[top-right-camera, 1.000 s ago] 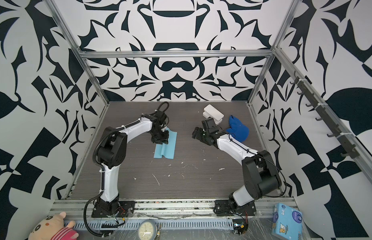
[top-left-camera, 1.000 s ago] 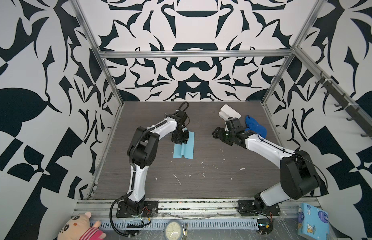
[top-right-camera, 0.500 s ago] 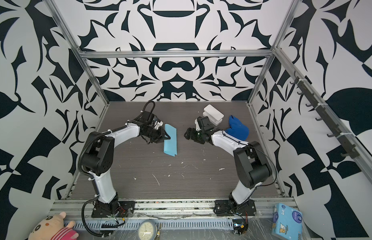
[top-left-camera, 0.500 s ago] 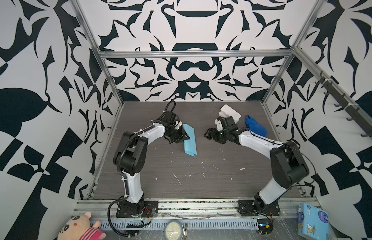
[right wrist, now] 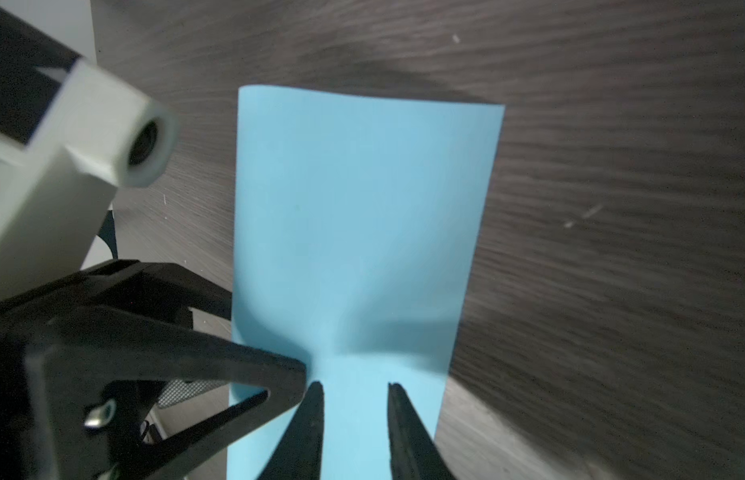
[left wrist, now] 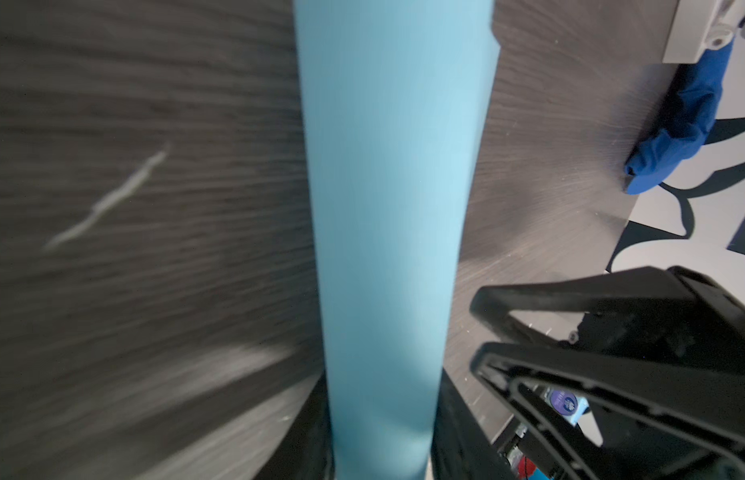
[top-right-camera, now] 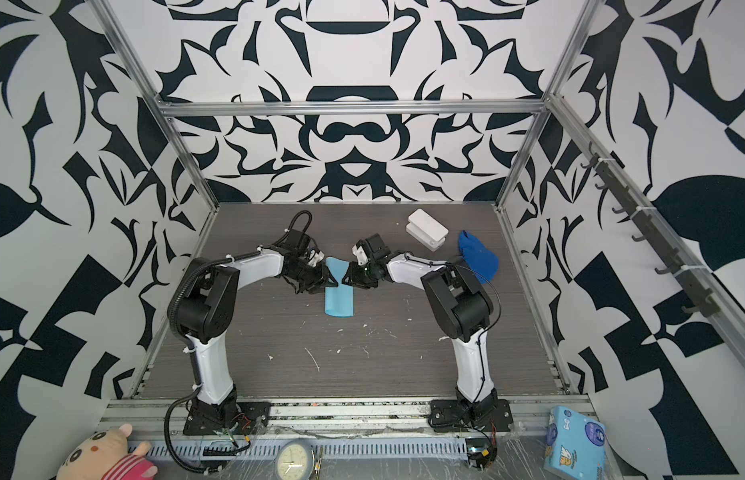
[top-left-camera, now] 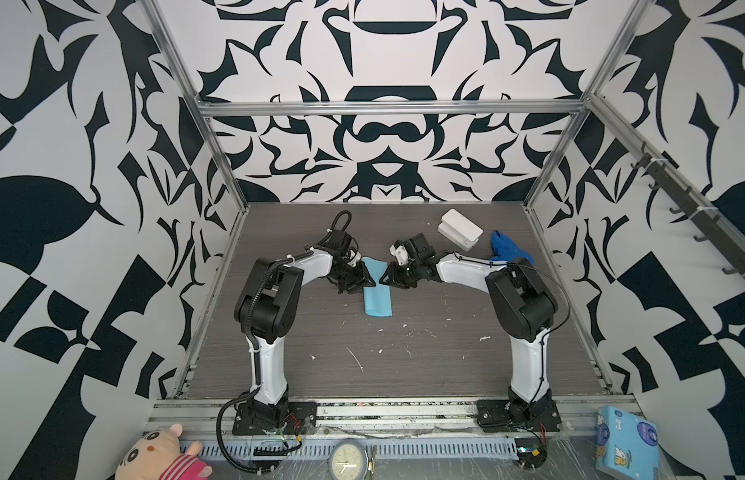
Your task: Fold a paper plane with a square sheet of paper (pick it up from the middle)
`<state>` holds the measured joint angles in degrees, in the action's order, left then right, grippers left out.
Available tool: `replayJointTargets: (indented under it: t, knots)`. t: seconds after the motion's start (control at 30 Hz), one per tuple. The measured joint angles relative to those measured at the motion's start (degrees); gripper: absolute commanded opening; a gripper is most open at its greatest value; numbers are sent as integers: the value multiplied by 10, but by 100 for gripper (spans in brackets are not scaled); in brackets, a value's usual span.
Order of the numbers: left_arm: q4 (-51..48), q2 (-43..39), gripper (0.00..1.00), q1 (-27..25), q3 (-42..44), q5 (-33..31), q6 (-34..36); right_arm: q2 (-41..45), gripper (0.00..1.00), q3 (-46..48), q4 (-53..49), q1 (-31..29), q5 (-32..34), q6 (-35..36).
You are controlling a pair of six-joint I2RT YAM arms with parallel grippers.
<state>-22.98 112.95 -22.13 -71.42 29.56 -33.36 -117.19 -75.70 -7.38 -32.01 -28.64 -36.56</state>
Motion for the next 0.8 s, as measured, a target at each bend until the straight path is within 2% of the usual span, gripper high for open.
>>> replayJointTargets:
  t: [0.23, 0.33, 0.47, 0.57, 0.8]
  knots:
    - [-10, 3, 36, 1, 0, -10, 3, -34, 20, -22, -6, 0, -12, -1]
    - [-12, 5, 41, 1, -2, -9, 3, -39, 20, -25, -11, 1, -12, -1]
    - [-18, 4, 56, 4, -7, -8, 2, -43, 20, -33, -23, 1, -11, -1]
    - [-32, -5, 62, 11, -9, -18, 0, -44, 20, -38, -28, 1, -9, -1]
    - [-82, -32, 64, 21, -15, -52, -1, -44, 20, -40, -33, 1, -7, -1]
